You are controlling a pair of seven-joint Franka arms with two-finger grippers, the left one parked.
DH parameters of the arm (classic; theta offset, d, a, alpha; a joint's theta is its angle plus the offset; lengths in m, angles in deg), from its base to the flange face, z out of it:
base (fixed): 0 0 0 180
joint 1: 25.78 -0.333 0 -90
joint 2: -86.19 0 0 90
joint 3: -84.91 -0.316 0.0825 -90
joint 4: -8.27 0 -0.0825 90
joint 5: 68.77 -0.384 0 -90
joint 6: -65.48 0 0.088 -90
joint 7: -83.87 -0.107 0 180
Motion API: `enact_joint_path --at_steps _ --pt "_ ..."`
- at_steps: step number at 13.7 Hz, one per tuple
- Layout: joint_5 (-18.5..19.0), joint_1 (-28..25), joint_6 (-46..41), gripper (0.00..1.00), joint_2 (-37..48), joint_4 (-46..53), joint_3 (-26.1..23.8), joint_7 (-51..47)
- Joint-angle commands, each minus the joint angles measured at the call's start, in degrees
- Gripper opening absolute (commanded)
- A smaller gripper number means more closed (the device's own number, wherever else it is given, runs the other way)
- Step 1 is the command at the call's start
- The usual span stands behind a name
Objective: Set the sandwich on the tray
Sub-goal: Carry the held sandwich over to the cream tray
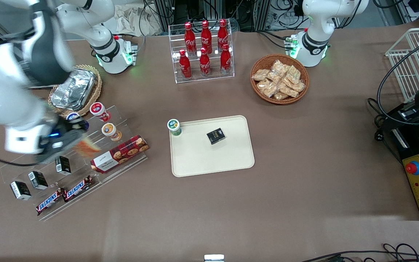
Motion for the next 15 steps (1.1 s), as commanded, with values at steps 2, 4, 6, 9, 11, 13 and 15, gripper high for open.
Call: enact_joint_path --at_steps 2,4,6,9,11,13,15 --pt "-1.36 -7.97 6.41 0.0 -4.77 0.34 0.84 2.59" --pt "-1.44 -11.75 10.36 0.0 -8.02 0.26 0.84 2.95" --pt "-3.01 -13.69 15.28 0.0 -11.45 0.17 0.75 4.16" --pt "-10.03 -13.79 22.31 0.0 -16.63 0.17 0.84 17.32" --pt "-14.52 -13.26 25.83 0.0 -19.62 0.17 0.84 24.7" --pt "-18.56 -13.96 30.66 0.0 -23.05 0.25 0.75 29.65" --pt "-21.04 -16.06 36.02 0.0 -26.04 0.25 0.75 34.21"
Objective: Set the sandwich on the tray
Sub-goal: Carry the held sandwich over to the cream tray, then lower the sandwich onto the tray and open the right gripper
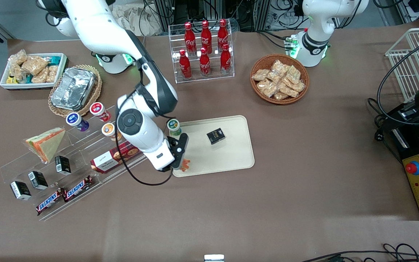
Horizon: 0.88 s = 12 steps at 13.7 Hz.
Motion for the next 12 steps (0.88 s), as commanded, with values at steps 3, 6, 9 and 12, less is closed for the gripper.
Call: enact_joint_path --at_steps 3,6,9,12 --pt "-3.03 -3.27 12.45 0.0 -6.46 0.92 -4.01 6.78" --pt "-2.77 -3.53 18.44 0.0 -9.19 1.18 -7.78 12.2" --pt "-2.77 -3.62 20.21 0.0 -10.95 1.88 -8.24 14.51" --pt "-2.68 -3.71 20.65 0.0 -11.66 2.94 -8.24 15.74"
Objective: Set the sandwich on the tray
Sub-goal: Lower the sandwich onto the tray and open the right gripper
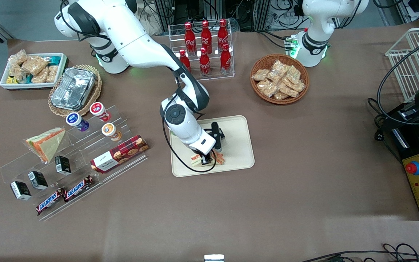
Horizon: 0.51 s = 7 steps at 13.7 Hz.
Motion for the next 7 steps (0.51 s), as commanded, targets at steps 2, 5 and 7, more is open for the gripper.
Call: enact_joint_path --at_steps 2,5,7 --pt "-1.47 -0.12 0.81 0.0 -2.65 4.28 0.07 2.95" --pt "-1.38 -0.12 0.81 0.0 -4.15 6.4 0.07 3.22" --pt "-0.33 -0.04 0.81 0.0 -4.16 6.4 0.07 5.66"
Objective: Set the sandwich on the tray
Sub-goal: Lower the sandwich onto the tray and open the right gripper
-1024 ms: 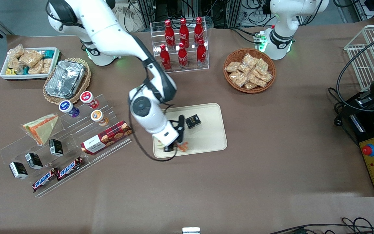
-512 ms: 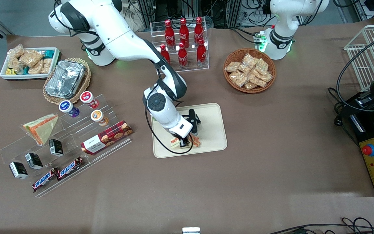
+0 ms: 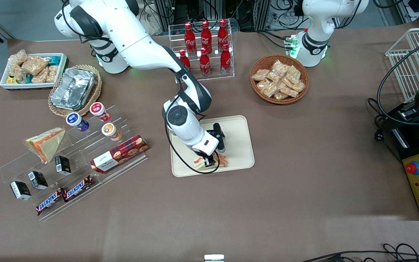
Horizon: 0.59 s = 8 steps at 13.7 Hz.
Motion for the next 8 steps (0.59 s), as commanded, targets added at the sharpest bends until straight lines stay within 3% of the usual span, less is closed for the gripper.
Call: enact_joint_path --at_steps 1,7,8 --pt "-0.25 0.24 0.8 0.0 -1.97 2.7 0.19 3.61" --pt "-0.77 0.5 0.8 0.0 -1.79 2.44 0.1 3.8" --pt "-0.95 0.5 0.8 0.2 -1.79 2.44 0.1 3.62"
